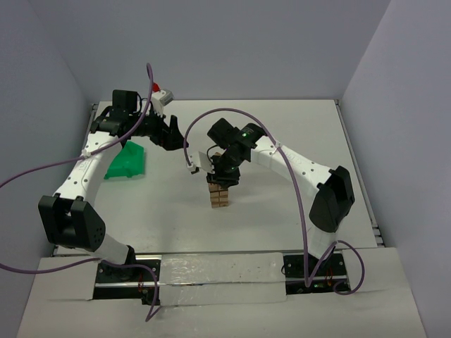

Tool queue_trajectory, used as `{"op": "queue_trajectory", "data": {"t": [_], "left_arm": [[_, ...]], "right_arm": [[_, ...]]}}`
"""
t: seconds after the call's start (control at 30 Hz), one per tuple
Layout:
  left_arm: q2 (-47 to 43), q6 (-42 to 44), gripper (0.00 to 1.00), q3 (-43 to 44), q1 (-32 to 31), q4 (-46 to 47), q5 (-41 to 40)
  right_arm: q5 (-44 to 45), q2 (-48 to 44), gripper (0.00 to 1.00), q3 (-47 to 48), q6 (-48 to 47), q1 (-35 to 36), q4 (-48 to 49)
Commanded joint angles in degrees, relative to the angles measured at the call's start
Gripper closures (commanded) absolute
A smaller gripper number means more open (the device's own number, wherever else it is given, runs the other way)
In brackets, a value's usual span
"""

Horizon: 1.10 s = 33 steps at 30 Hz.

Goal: Build the wood block tower

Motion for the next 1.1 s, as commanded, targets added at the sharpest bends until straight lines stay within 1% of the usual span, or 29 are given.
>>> {"op": "queue_trajectory", "data": {"t": [0.0, 0.13, 0.17, 0.4, 0.57, 0.7, 0.87, 1.0, 1.07], "left_arm": [[-1.7, 0.4, 0.01, -0.1, 0.2, 1.3, 0.5], [-1.8, 0.6, 0.01, -0.2, 0.3, 1.2, 0.5], [-1.8, 0.6, 0.01, -0.2, 0.3, 1.2, 0.6], [-1.6, 1.0, 0.01, 0.1, 0.2, 0.8, 0.6], [-1.2, 1.4, 0.01, 0.7, 0.2, 0.5, 0.3], [0.5, 4.5, 0.01, 3.2, 0.2, -2.1, 0.4], [3.9, 5.3, 0.01, 7.2, 0.2, -2.7, 0.7], [7.5, 6.7, 0.01, 10.6, 0.2, -3.0, 2.1], [9.5, 8.7, 0.01, 12.5, 0.2, -4.1, 2.8]], "right_arm": [[0.6, 0.1, 0.59, 2.1, 0.6, 0.6, 0.9], [0.8, 0.2, 0.51, 2.0, 0.9, 0.7, 1.2], [0.8, 0.2, 0.51, 2.0, 0.9, 0.7, 1.2], [1.1, 0.3, 0.37, 2.5, 1.3, 0.7, 1.7], [1.1, 0.0, 0.34, 2.8, 1.5, 0.7, 1.9], [-0.6, -2.0, 0.30, 2.8, 1.2, 0.0, 1.8], [-5.4, -7.4, 0.23, 0.7, 2.3, -4.4, 2.1], [-8.9, -13.0, 0.19, -4.1, 2.0, -8.8, 4.5], [-10.6, -14.9, 0.13, -5.7, 2.4, -12.1, 5.3]]}}
